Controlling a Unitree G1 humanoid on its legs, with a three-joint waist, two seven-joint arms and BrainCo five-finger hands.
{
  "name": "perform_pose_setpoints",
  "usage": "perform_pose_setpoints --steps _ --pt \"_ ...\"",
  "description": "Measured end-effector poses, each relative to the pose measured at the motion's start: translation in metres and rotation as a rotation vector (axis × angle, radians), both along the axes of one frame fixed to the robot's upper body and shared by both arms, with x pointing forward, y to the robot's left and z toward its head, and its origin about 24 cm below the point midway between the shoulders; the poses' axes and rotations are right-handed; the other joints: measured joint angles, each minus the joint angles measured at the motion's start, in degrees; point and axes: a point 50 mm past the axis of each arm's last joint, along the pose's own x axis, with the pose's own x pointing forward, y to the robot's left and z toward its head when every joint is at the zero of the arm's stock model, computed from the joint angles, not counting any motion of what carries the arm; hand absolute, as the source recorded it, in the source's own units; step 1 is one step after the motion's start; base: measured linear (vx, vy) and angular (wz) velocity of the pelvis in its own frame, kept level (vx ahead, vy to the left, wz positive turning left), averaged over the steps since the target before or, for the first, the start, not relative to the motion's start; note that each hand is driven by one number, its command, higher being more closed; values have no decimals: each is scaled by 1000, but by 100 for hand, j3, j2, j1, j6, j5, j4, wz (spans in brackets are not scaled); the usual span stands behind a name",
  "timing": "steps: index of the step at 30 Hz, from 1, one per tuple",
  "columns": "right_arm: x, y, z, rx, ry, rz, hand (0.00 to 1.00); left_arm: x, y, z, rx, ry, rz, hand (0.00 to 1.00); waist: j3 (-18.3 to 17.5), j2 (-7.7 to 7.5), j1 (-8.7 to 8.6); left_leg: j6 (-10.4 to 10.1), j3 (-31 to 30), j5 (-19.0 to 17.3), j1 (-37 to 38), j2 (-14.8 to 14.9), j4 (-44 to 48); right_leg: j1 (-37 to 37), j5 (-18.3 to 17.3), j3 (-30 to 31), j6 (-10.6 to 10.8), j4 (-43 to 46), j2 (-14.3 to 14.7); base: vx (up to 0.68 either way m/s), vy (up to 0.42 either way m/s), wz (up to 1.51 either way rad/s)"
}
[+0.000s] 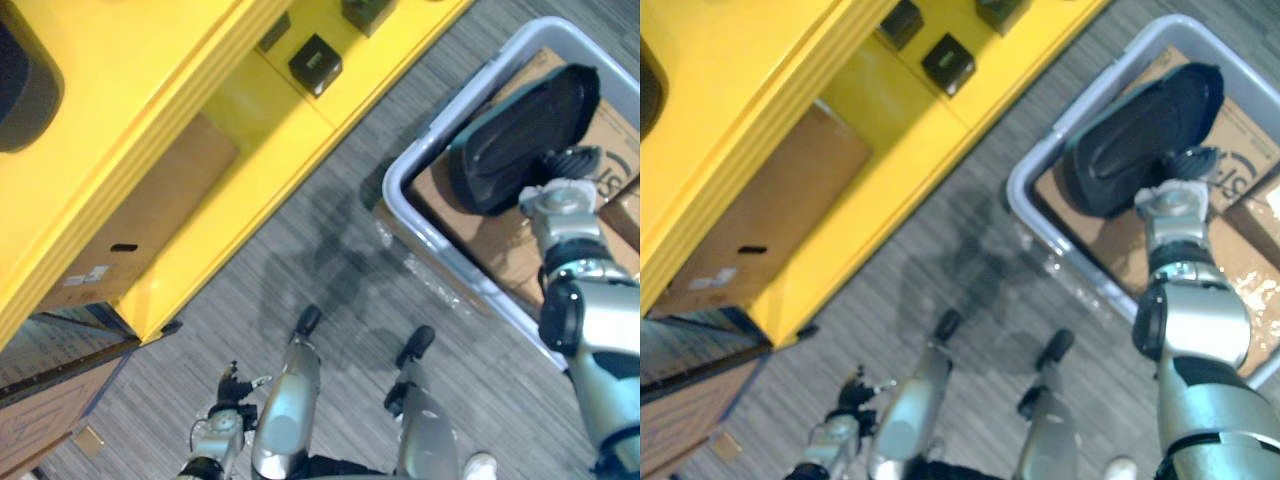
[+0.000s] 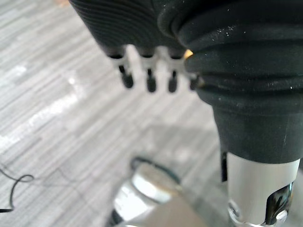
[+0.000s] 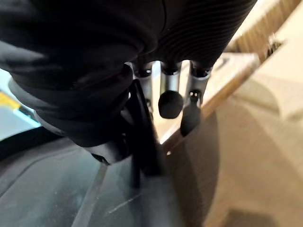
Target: Walk over and take plastic housings, then place them on the shelf
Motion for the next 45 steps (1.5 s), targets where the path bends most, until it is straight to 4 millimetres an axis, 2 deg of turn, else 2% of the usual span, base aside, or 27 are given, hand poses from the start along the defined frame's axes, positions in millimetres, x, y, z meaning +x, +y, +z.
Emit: perform_pose_setpoints --steps 3,6,8,11,15,18,19,23,24,26,32,35,37,41,45 --pt "-6 -4 -14 -73 63 -24 100 17 -11 18 -23 -118 -18 0 -6 -3 -103 12 45 8 196 10 -54 150 0 23 0 4 -10 -5 -14 -6" --pt "-14 -10 -32 -131 138 -58 100 35 -37 43 -77 -263 -70 0 -10 -12 -210 35 192 23 310 17 -131 138 1 169 -1 32 -43 -23 -4 -21" --pt "-17 -11 -35 -170 147 -64 100 44 -50 59 -94 -344 -108 0 -16 -10 -335 35 333 23 365 46 -136 124 1 246 -1 32 -34 -27 -12 -29" --pt "-18 -9 -23 -251 109 -73 100 54 -53 82 -96 -452 -115 0 -22 -10 -559 31 473 20 379 99 -134 53 1 394 -1 32 1 -35 -29 -27" --pt "-19 -3 0 -411 27 -87 100 72 -52 119 -35 -616 -126 0 -62 -19 -746 19 674 11 353 146 -97 -78 -4 599 -8 34 34 -71 -58 -26" --pt "-19 2 5 -472 8 -81 100 90 -53 143 47 -706 -169 0 -107 -11 -840 10 712 8 351 178 -53 -87 -7 625 -13 59 61 -72 -51 -9" --pt "-19 4 5 -496 10 -73 100 98 -53 158 70 -761 -180 0 -130 -21 -889 -3 714 0 353 201 -17 -91 -24 631 -36 104 80 -71 -42 -6" --pt "-18 7 6 -516 7 -64 100 122 -63 206 113 -926 -197 0 -250 -38 -932 -32 753 2 319 228 -1 -208 -42 697 -60 213 101 -55 -27 -9" --pt "-18 8 7 -520 5 -62 100 125 -65 213 117 -944 -203 0 -251 -40 -942 -37 753 4 311 230 -3 -220 -42 700 -60 220 103 -44 -15 -3" --pt "-15 14 13 -558 -12 -43 100 135 -70 237 173 -1013 -246 0 -309 -56 -1006 -79 751 40 186 233 1 -375 -34 737 -59 269 103 0 0 0" --pt "-7 29 34 -617 -60 -11 100 161 -85 291 209 -1135 -271 0 -309 -57 -1157 -89 755 62 155 233 -34 -430 -19 749 -56 269 97 0 0 0" --pt "-2 40 52 -651 -106 7 100 171 -100 305 141 -1136 -313 0 -309 -57 -1245 -92 755 112 162 226 -119 -456 -12 749 -63 268 81 0 0 0" --pt "-1 47 61 -682 -133 18 100 176 -108 307 84 -1107 -341 0 -309 -57 -1267 -92 760 112 167 228 -124 -456 -11 752 -63 266 82 0 0 0" --pt "2 68 84 -764 -206 67 100 186 -122 303 -136 -992 -407 0 -307 -60 -1390 -91 784 112 187 226 -128 -456 44 776 -106 260 80 -6 8 -2" --pt "4 75 86 -794 -207 88 100 191 -132 312 -263 -959 -463 0 -306 -63 -1391 -91 833 112 208 228 -129 -456 54 801 -109 253 80 -21 3 -6"
